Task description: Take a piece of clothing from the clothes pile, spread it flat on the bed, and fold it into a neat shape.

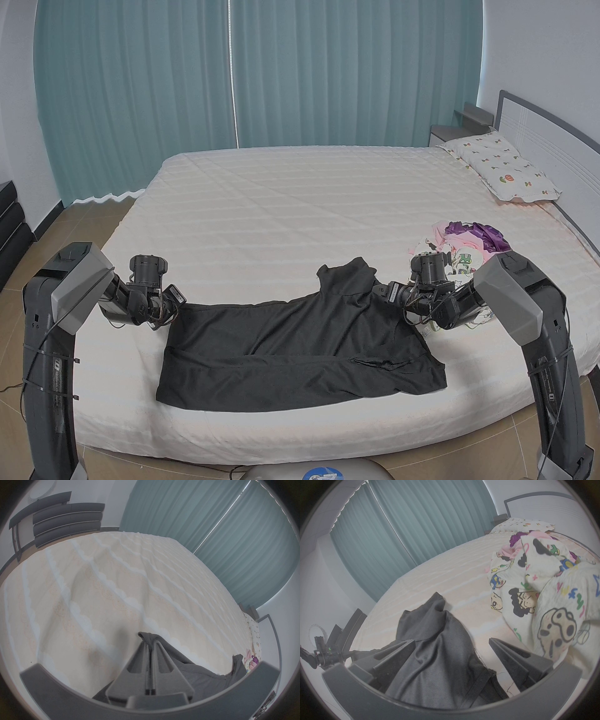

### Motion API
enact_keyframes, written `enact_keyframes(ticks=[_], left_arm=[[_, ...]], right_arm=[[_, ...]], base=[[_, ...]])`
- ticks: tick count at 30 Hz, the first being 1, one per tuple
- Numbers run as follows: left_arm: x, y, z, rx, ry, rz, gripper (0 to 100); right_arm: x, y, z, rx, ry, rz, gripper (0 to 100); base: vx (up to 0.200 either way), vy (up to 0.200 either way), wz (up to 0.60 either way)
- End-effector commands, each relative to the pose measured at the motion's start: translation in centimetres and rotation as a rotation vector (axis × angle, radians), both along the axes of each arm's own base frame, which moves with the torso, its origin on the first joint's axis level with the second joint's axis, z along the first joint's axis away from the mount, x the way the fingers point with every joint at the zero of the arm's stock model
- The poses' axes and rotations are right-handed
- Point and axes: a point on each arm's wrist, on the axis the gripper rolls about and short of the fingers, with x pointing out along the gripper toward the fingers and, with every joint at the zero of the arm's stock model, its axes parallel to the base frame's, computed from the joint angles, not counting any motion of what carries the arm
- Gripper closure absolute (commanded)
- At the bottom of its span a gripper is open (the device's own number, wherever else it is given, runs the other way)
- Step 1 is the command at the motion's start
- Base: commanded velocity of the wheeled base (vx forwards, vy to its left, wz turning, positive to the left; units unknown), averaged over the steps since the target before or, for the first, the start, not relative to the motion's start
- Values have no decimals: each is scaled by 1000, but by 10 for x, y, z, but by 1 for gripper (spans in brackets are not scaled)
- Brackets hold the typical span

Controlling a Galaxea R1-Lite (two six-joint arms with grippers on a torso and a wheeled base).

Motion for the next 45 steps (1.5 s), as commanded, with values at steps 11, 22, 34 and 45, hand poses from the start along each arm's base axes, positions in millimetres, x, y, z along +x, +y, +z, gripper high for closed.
enact_keyframes(ticks=[11, 22, 34, 45], left_arm=[[-2, 2, 3, -12, -1, 22, 100], [0, 6, 10, -12, -21, 32, 100], [-1, 7, 6, -9, -10, 32, 100], [-2, 8, 6, -10, -4, 37, 100]], right_arm=[[12, -2, 5, 6, -56, -54, 0], [-8, -10, 32, 12, -46, -67, 0], [0, -3, 17, 17, -40, -48, 0], [6, 2, -7, 11, -20, -32, 0]], base=[[0, 0, 0], [0, 0, 0], [100, 0, 0], [0, 0, 0]])
